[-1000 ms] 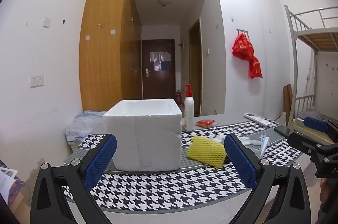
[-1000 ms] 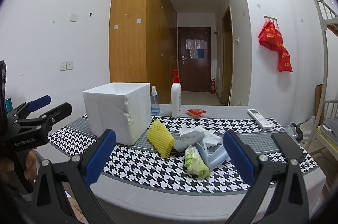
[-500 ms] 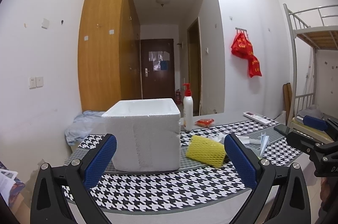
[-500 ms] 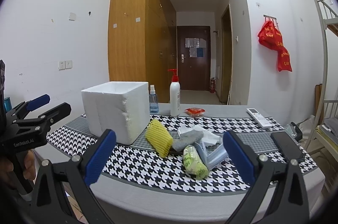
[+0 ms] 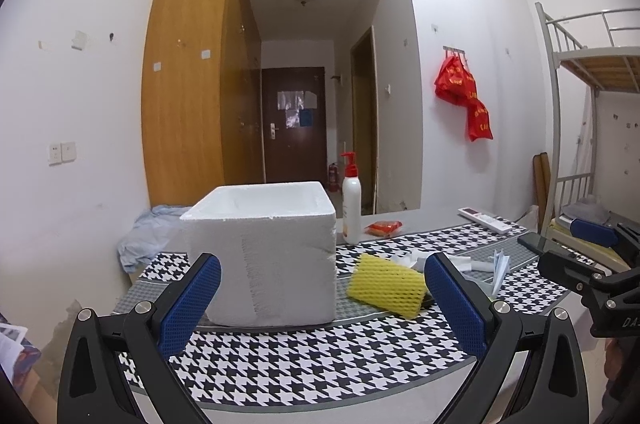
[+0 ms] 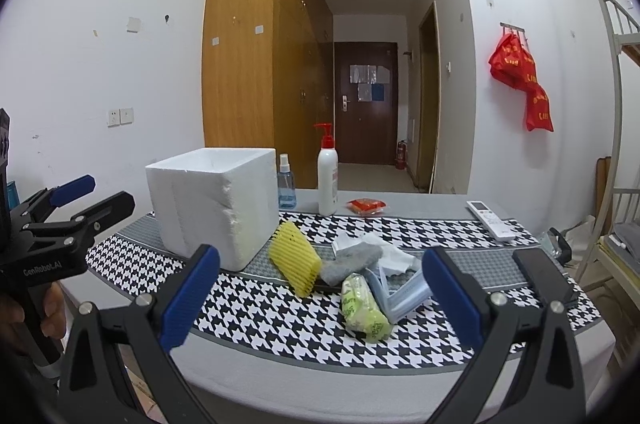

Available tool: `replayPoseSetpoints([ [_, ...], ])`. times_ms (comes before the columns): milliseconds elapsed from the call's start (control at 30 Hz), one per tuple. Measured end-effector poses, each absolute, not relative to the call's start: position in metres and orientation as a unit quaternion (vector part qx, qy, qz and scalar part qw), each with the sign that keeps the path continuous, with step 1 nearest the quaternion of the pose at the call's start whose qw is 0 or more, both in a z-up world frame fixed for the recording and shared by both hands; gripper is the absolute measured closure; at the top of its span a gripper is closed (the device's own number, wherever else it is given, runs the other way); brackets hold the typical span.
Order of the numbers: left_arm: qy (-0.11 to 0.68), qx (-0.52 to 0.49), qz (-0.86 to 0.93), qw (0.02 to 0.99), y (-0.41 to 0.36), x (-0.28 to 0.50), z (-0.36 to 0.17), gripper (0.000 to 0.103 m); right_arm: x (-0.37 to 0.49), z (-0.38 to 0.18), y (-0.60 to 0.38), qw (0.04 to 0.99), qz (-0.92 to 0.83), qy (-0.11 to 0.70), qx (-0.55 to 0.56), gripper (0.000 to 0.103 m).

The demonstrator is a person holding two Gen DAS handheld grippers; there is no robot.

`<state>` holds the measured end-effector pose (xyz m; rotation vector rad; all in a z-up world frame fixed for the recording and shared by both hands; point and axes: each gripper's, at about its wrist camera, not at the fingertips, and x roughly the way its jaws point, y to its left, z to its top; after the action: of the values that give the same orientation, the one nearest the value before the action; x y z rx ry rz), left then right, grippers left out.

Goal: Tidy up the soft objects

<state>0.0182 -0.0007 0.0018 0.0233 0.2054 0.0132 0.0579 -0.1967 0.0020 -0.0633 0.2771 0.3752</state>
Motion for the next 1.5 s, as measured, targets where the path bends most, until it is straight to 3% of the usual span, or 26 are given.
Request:
replayPoseSetpoints([
  [1500,0.239,0.031,-0.087,0.967,-0.063,0.138,-0.038,0.001,0.160,-0.037,-0.246,0.958,0.121,0.260,-0.009,0.001],
])
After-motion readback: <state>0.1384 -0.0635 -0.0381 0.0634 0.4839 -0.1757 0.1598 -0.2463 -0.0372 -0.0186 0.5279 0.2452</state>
